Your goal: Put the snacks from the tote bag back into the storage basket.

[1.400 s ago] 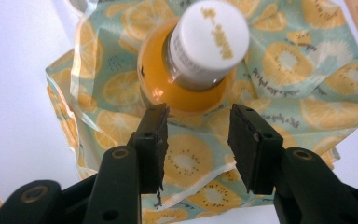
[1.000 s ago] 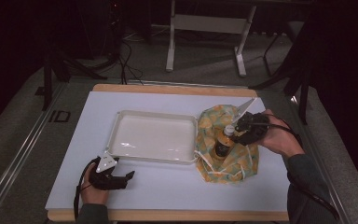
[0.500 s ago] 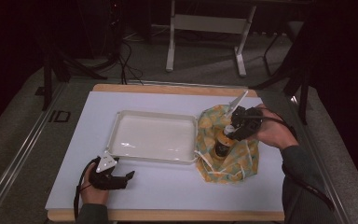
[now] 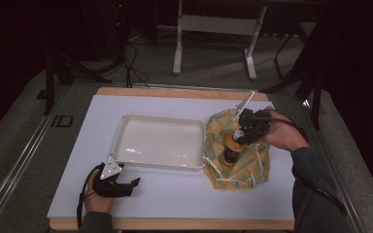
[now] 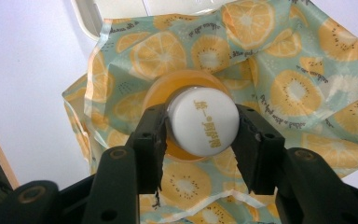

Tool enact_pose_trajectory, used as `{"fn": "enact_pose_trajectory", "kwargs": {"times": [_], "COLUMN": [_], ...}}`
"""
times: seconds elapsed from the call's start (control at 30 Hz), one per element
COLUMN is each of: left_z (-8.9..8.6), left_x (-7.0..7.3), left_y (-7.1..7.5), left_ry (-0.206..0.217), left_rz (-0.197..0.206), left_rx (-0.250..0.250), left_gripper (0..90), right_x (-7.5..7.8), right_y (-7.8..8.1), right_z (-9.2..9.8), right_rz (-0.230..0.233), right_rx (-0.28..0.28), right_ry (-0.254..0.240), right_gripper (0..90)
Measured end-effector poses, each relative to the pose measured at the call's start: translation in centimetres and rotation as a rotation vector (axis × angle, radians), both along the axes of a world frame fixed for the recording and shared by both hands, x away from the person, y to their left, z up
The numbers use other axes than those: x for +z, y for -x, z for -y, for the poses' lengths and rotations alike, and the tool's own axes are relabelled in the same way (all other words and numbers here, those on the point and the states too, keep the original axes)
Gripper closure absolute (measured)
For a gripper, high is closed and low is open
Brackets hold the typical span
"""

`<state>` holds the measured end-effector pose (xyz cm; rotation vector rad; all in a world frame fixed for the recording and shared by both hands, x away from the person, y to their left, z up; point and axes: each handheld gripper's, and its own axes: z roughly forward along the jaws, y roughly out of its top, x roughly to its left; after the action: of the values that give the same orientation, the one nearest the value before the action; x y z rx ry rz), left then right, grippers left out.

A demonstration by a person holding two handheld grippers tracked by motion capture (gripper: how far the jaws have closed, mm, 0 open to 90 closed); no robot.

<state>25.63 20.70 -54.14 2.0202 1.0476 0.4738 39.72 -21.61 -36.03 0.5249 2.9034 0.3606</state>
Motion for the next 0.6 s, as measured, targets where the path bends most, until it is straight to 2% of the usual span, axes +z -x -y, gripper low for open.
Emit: {"fn": "enact_pose_trajectory", "kwargs": {"times": [0.2, 0.5, 0.6], "left_z": [-0.01, -0.01, -0.02], "left_x": [0.0, 0.0, 0.0], "left_y": [-0.02, -0.02, -0.02], "left_ry": [0.001, 0.0, 0.001], "left_rz": [-0.001, -0.002, -0.001], "left_rx": [0.001, 0.0, 0.0], "left_gripper": [18.7, 18.7, 18.7], "right_x": [0.01, 0.02, -0.24], "right_y": [-0.19, -0.35, -0.48], "right_z": [-0.34, -0.42, -0.47], "right_rz": [-0.004, -0.007, -0.018], "right_rx": [0.016, -0.001, -0.007], "right_ry": [0.013, 0.014, 0.017], "right_gripper": [57.2, 57.6, 54.0]}}
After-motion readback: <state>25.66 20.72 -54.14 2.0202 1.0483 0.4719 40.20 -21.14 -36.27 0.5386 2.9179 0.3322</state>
